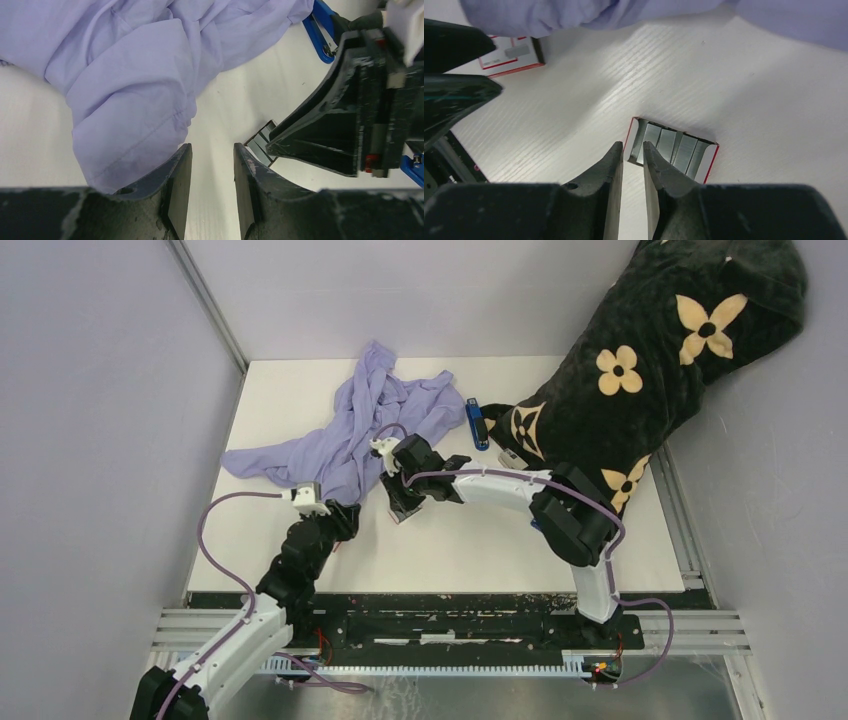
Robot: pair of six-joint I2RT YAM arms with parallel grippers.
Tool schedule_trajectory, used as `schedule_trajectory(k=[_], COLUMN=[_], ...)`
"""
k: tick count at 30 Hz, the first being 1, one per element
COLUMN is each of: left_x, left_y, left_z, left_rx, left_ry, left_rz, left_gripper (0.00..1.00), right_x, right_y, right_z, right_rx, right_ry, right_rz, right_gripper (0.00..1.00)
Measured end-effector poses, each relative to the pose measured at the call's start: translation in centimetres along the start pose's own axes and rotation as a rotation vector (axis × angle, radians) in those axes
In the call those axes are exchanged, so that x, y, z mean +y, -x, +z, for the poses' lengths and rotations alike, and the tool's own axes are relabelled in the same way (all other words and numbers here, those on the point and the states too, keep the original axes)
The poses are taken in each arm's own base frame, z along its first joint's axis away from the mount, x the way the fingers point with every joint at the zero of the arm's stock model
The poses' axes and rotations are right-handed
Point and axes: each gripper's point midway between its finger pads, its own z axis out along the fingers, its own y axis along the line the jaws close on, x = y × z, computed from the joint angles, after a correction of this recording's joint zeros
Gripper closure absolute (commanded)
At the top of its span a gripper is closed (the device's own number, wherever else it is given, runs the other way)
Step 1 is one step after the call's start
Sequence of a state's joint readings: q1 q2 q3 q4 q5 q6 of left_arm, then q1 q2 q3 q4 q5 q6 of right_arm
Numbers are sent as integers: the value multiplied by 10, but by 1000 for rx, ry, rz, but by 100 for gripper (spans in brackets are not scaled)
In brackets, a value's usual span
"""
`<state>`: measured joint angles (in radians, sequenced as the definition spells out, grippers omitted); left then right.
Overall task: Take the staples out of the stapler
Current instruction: Place the staple in the staple box, then move the staple box to the center of the board.
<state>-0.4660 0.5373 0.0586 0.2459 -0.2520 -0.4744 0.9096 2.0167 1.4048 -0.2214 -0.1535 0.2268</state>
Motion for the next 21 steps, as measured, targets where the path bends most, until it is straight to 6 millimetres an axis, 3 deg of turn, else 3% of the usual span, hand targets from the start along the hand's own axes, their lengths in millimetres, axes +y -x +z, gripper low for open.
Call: schedule_trajectory(k=[7, 11, 15, 18, 21], left_x=[-3, -6, -18, -27, -36], left_y=[-2, -2, -6, -10, -13], left_z=[0, -1, -3, -6, -9], left_rx=[10, 13, 40, 70, 95], left_ry=[-16, -35, -89, -132, -170], left_rz=[0, -2, -47, -94, -145], left_gripper=[54, 54, 53, 53, 53], right_x=[20, 28, 10, -8, -13], right_y=[25, 39, 47, 41, 26], right_z=[-41, -76, -124, -160, -190], right_rx=[-54, -91, -135, -168, -196], right_ry=[106, 227, 302, 306, 323], right_rz=[-104, -166, -231, -285, -337], right_gripper=[74, 73, 68, 60, 55])
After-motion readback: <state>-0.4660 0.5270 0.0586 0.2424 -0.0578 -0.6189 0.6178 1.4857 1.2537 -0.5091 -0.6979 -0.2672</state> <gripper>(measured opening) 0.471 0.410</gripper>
